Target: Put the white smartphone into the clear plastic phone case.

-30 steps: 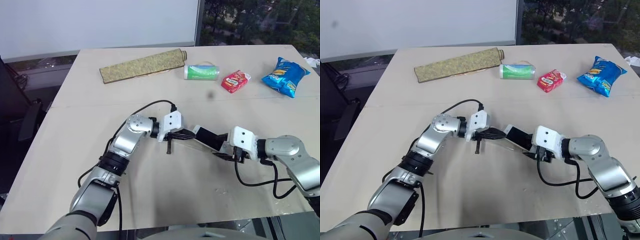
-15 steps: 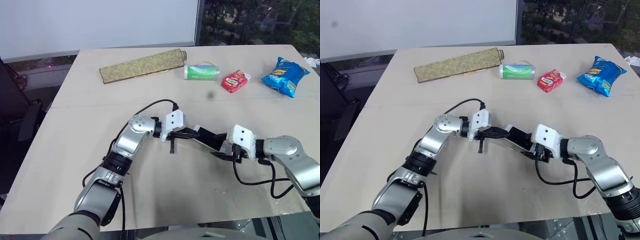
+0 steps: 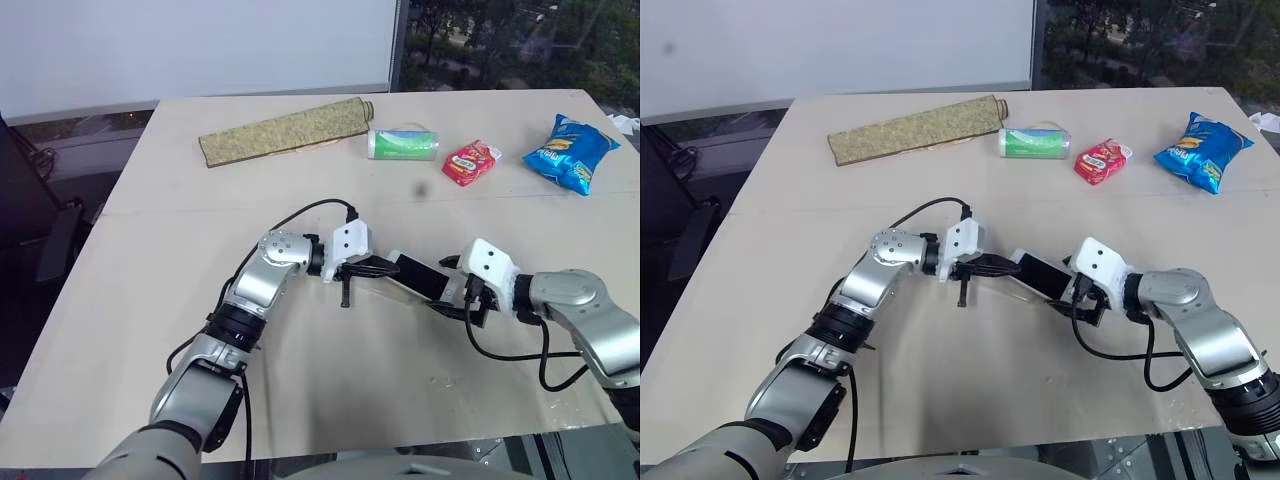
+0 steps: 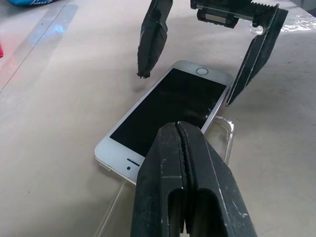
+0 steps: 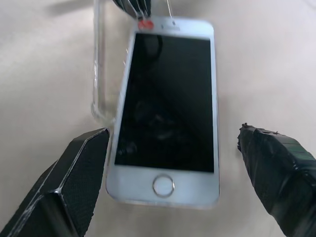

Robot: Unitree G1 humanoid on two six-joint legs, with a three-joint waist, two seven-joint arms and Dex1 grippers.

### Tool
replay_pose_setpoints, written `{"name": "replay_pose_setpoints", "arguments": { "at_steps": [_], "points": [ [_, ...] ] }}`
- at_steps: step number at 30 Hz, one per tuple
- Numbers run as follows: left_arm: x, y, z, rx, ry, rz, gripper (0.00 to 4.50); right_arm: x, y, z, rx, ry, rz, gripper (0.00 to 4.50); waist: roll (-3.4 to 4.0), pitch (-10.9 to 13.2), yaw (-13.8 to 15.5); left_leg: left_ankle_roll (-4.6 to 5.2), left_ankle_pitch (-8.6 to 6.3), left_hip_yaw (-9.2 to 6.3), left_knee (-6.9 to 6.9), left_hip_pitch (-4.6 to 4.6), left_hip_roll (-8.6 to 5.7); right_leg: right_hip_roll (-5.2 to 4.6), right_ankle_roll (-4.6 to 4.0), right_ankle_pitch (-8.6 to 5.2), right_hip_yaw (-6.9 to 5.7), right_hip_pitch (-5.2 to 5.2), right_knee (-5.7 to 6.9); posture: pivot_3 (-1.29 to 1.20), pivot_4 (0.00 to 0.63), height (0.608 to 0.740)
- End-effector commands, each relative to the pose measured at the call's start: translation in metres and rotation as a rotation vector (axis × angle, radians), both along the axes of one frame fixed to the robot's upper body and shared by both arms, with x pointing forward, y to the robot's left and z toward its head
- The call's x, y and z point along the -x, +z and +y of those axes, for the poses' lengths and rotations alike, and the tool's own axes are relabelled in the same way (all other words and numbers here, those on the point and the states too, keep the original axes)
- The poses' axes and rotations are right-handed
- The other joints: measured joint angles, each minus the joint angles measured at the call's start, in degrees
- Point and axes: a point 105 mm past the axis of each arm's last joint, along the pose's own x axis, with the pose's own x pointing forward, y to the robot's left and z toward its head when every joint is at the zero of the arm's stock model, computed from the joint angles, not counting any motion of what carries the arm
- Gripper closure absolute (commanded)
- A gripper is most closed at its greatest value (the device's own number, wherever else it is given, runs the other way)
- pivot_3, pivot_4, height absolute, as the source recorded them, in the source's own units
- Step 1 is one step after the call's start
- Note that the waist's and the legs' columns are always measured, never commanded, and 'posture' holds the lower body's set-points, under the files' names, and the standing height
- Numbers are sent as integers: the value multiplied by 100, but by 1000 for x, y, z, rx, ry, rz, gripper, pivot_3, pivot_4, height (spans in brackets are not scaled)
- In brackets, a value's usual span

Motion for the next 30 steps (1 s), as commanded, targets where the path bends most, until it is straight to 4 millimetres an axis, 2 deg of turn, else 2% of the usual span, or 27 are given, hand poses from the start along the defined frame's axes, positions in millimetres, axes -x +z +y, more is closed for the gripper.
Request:
{"name": "replay_pose_setpoints", "arguments": {
  "at_steps": [1,5,6,9,15,21,30],
  "points": [
    [-3,8,0,20,0,-28,4500,2,-2,-1,-10,-19,27,74,0,0,0,0,0,0,0,0,0,0,0,0,0,0,0,0,150,740],
    [-3,8,1,19,2,-27,4500,0,-3,-3,-7,-47,38,74,0,0,0,0,0,0,0,0,0,0,0,0,0,0,0,0,150,740],
    [-3,8,1,19,2,-27,4500,0,-3,-4,-3,-45,42,574,0,0,1,0,0,0,0,0,0,0,0,0,0,0,0,0,150,740],
    [-4,8,1,20,2,-27,4500,0,-5,-4,14,-41,36,1599,0,0,0,0,0,0,0,0,0,0,0,0,0,0,0,0,150,740],
    [-7,10,2,26,11,-34,4500,-3,2,-1,17,-14,-15,1589,0,0,-1,0,0,0,0,0,0,0,0,0,0,0,0,0,150,740],
    [-15,19,6,40,34,-50,4500,1,14,6,44,93,-54,1589,0,0,-1,0,0,-1,0,-1,-1,0,1,0,-2,0,0,0,150,740],
    [-8,6,3,4,5,-51,4500,2,14,8,125,153,-78,1589,0,0,1,0,0,-8,0,-11,0,0,0,0,-9,-3,-8,0,150,740]
  ]
}}
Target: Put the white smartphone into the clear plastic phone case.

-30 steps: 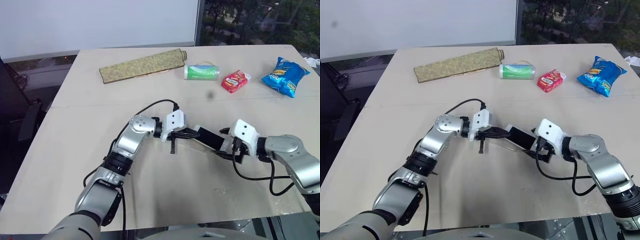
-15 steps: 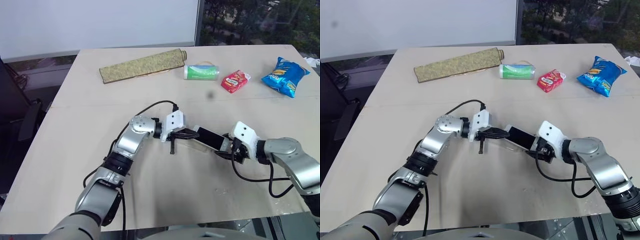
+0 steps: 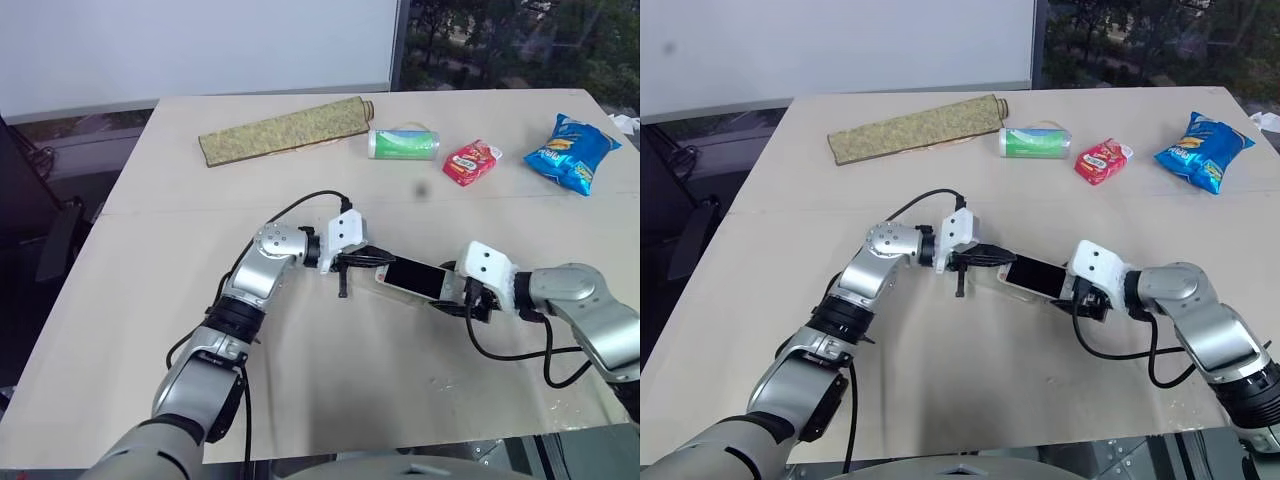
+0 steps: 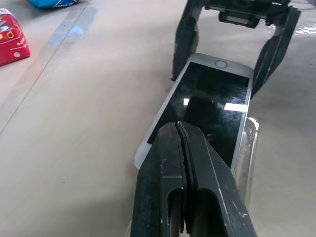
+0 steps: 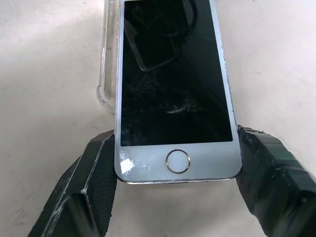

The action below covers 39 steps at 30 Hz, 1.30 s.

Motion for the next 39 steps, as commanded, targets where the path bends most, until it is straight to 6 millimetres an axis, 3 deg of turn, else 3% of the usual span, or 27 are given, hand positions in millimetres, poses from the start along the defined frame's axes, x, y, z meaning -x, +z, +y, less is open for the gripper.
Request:
{"name": "replay_pose_setpoints", "arguments": {
  "at_steps": [1,14,21,28,37,39],
  "points": [
    [5,-2,-3,-17,-28,-28,4500,0,12,4,36,49,-66,1589,0,0,1,0,0,-1,0,-1,0,0,0,0,0,0,0,0,150,740],
    [8,-25,3,-122,-29,-2,4500,2,10,11,47,67,-58,1589,0,0,0,0,0,-3,0,-1,0,0,0,0,-3,0,-1,0,150,740],
    [3,-55,13,-239,17,39,4500,4,10,15,37,78,-39,1589,-2,-10,4,0,0,-4,1,2,0,0,0,0,-4,3,-1,0,150,740],
    [3,-73,16,-270,37,73,4500,12,16,25,-34,90,3,1589,-3,-19,5,1,-1,-6,-1,51,2,-1,-2,-4,-6,52,-6,0,150,740],
    [6,-79,14,-275,31,85,4500,16,14,27,-49,86,54,1589,-4,-25,3,1,-1,-8,-1,60,4,-1,-1,-3,-8,61,-6,0,150,740],
    [6,-80,13,-275,28,85,4500,13,13,26,-43,71,47,536,-5,-26,3,1,-1,-8,-1,59,3,-2,0,-2,-8,62,-6,0,150,740]
  ]
}}
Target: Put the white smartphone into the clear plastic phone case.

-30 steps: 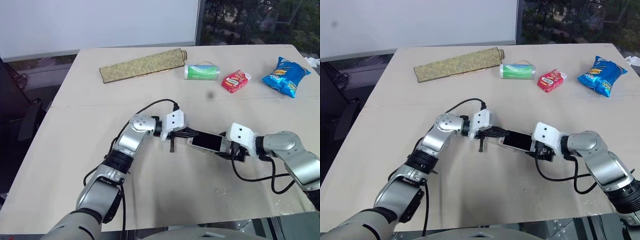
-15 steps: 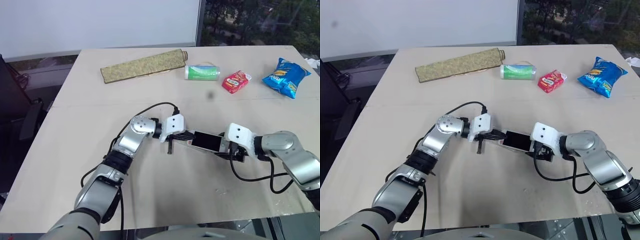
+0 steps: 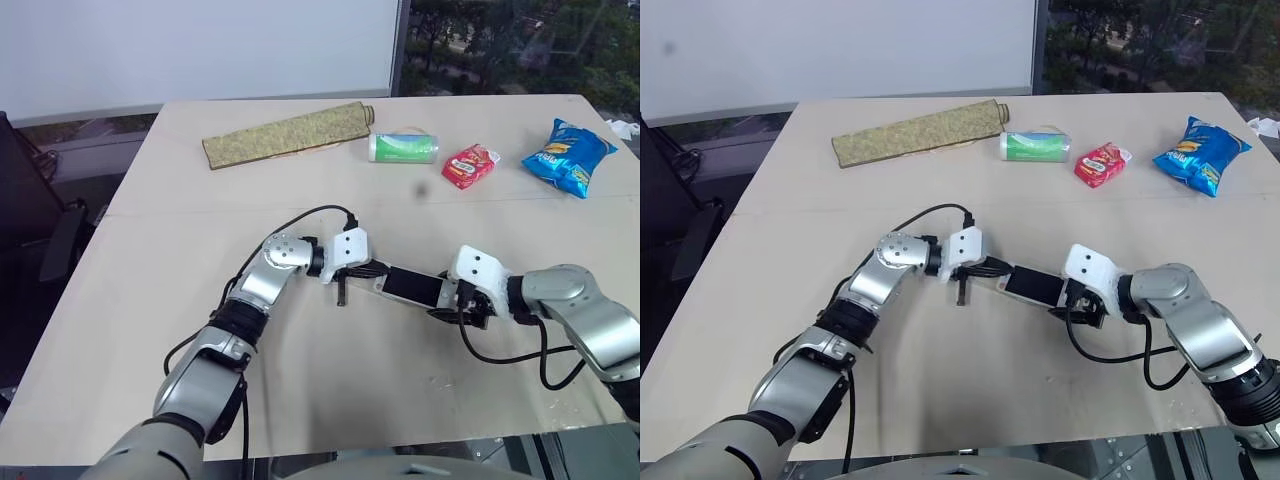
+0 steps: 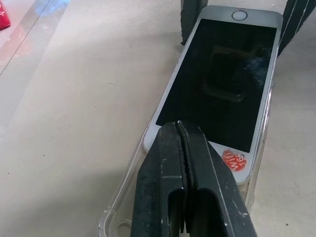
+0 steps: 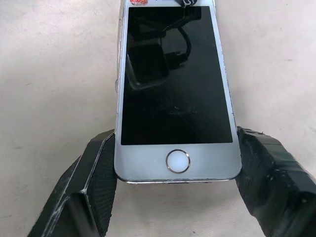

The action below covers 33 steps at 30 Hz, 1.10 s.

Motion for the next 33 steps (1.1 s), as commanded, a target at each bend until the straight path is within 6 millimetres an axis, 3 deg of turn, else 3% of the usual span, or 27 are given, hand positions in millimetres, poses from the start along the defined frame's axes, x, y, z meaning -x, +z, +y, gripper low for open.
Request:
{"name": "replay_pose_setpoints", "arguments": {
  "at_steps": [1,2,6,13,16,19,22,26,30,33],
  "points": [
    [10,-44,10,-144,15,108,4500,4,20,21,-51,87,-79,295,-1,-4,-1,0,0,0,0,0,0,0,0,0,0,0,0,0,150,740],
    [11,-44,9,-144,13,108,4500,3,20,21,-50,82,-82,71,-2,-10,-1,0,0,-1,0,1,0,0,1,0,-1,1,0,0,150,740],
    [12,-45,8,-144,9,106,4500,-1,26,18,-78,42,-95,71,-16,-23,10,0,0,-7,2,5,1,-2,0,-25,-7,9,0,0,150,740],
    [16,-46,9,-151,-3,103,4500,9,36,6,-72,55,-34,71,-18,-28,9,0,0,-9,2,4,-2,-12,-19,-14,-11,12,-4,0,150,740],
    [13,-36,8,-134,-5,55,4500,13,40,-6,-46,37,-3,71,-17,-28,7,-1,0,-14,1,4,-2,-13,-18,-15,-17,13,-5,0,150,740],
    [11,-5,-1,-74,-21,-42,4500,13,44,-15,-33,11,8,920,-18,-27,6,-1,0,-18,-1,1,-1,-15,-19,-15,-21,12,-8,0,150,740],
    [12,42,-11,45,-20,-96,4500,11,39,-21,-6,-10,20,2587,-20,-18,3,-1,0,-17,-2,-14,-1,-17,-20,-14,-22,-3,-9,0,150,740],
    [5,84,7,33,38,-196,4500,11,29,-28,49,-34,37,4435,-21,-10,0,-1,0,-19,-1,-35,-1,-15,1,0,-23,-23,-9,0,150,740],
    [-2,85,32,-60,100,-221,4500,10,22,-36,115,-40,40,4481,-18,-8,-24,-1,0,-14,-12,-29,-1,-11,2,-3,-21,-25,-9,0,150,740],
    [-6,74,48,-68,178,-176,4500,8,22,-39,142,-48,30,4481,-17,-7,-5,-1,0,-15,-14,-31,-1,-12,12,-9,-22,-25,-12,0,150,740]
  ]
}}
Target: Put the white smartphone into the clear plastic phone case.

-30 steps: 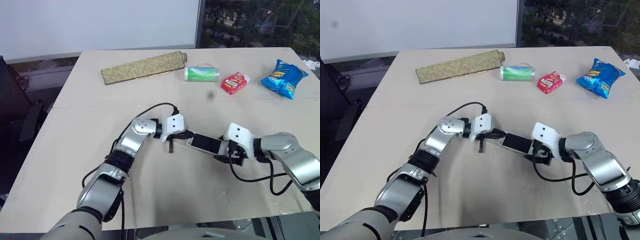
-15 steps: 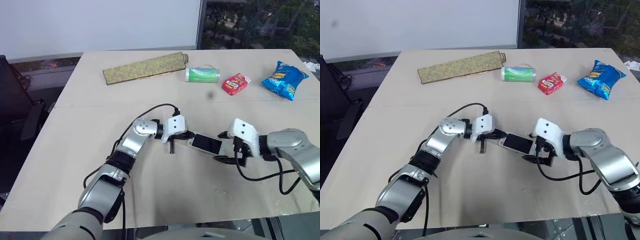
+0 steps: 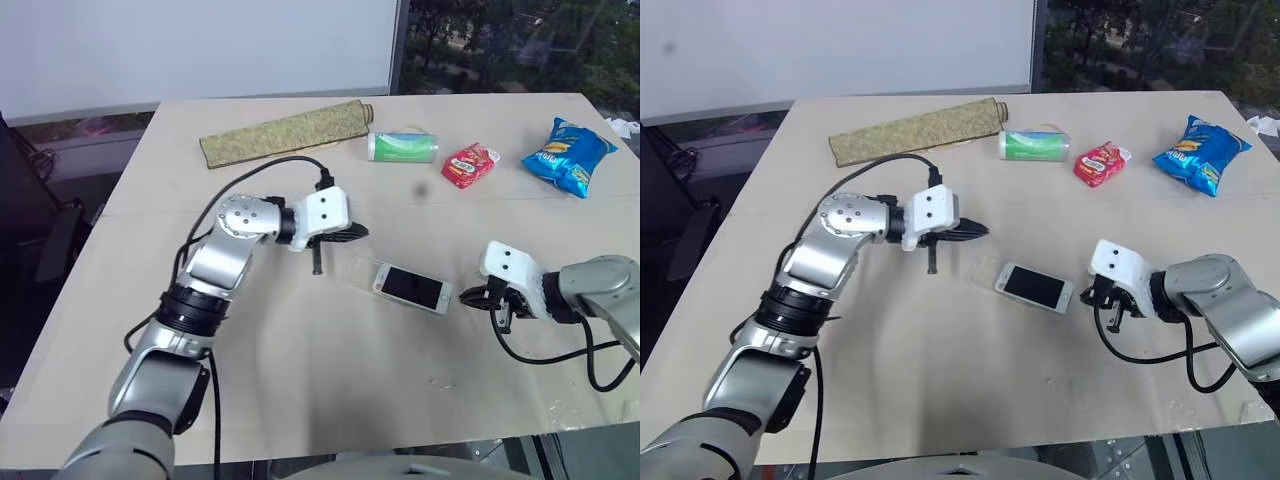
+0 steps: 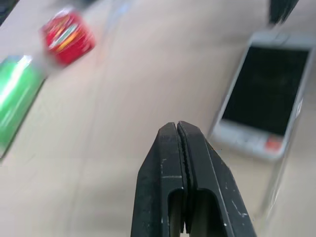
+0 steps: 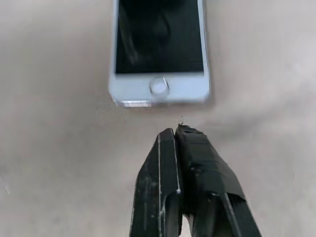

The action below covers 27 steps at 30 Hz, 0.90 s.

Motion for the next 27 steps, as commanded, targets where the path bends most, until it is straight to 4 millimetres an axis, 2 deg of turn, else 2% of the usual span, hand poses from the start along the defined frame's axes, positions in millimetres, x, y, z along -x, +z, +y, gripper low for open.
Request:
{"name": "replay_pose_setpoints", "arguments": {
  "at_steps": [1,5,10,20,27],
  "points": [
    [0,-11,12,-10,61,20,4500,-3,6,-3,37,7,-44,4481,-1,1,3,0,0,1,0,-1,-1,-2,-1,1,0,0,-2,0,150,740],
    [6,-33,15,-38,97,83,4500,-4,3,-1,58,18,-42,4481,-1,4,7,0,0,0,1,-5,-1,-4,-9,6,0,-2,-6,0,150,740],
    [14,-66,11,-148,60,87,4500,-8,1,16,40,54,-52,4481,-2,4,14,0,0,1,1,-6,-2,-4,-31,-5,0,-3,-5,0,150,740],
    [34,-71,-34,-30,-34,162,4500,-20,-2,61,6,128,-89,4481,0,1,79,1,-1,-8,4,-9,-25,-25,-29,-5,-2,1,-5,0,150,740],
    [43,-73,-42,-11,-60,186,4500,-32,2,84,-14,127,-158,4481,-1,-3,6,0,0,-6,8,34,-18,-23,-7,-20,-2,37,0,0,150,740]
  ]
}}
